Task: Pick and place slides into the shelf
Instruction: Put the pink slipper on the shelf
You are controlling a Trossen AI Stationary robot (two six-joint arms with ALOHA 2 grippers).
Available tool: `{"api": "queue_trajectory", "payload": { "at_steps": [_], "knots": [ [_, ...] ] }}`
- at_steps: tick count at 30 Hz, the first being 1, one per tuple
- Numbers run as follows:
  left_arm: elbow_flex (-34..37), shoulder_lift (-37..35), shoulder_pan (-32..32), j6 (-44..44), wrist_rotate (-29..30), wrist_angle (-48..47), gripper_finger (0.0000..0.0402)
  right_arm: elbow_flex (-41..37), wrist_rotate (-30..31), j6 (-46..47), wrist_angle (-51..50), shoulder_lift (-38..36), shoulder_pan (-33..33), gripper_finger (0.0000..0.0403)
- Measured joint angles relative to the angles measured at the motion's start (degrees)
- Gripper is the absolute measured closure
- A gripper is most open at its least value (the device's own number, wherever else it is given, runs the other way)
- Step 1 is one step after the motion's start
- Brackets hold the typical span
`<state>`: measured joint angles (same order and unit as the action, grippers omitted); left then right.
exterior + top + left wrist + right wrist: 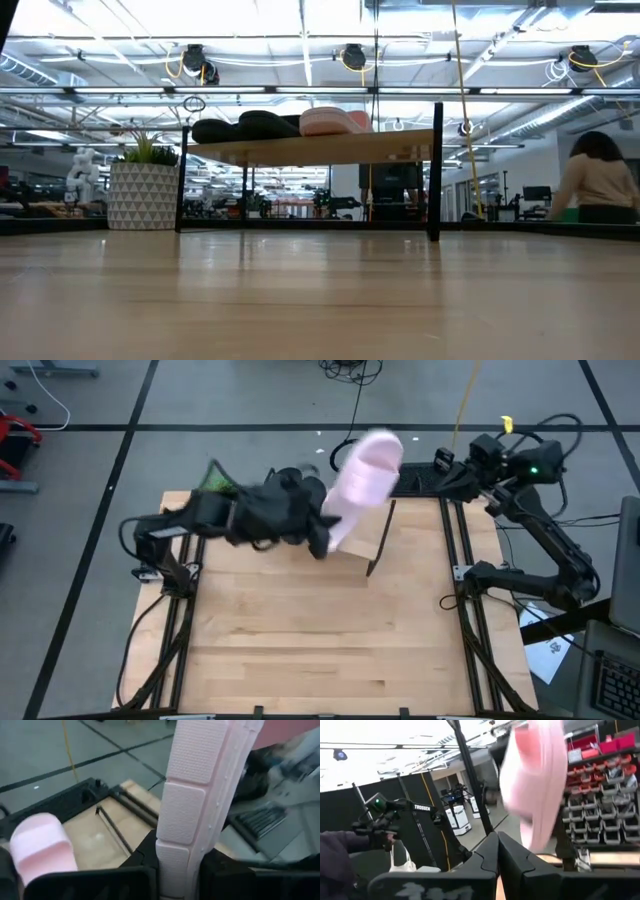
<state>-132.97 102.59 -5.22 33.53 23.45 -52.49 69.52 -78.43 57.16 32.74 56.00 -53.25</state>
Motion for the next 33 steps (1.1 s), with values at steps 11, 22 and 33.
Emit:
{"api": "queue_trajectory", "payload": {
  "at_steps": [11, 22, 33],
  "knots": [
    [-0.1, -3.0, 10.2, 4.0, -21.9, 13.5, 0.0352, -5.8, 1.1, -4.6, -3.2, 5.8, 0.1, 0.0313],
    [11.9, -2.0, 14.5, 15.1, -38.4, 13.2, 0.0352, -6.1, 3.5, -6.9, 6.9, 11.5, -0.4, 0.022],
    [20.1, -6.7, 16.1, 20.2, -41.6, 9.2, 0.0352, -6.1, 1.9, -7.3, 6.6, 12.2, -6.5, 0.0221]
  ]
}}
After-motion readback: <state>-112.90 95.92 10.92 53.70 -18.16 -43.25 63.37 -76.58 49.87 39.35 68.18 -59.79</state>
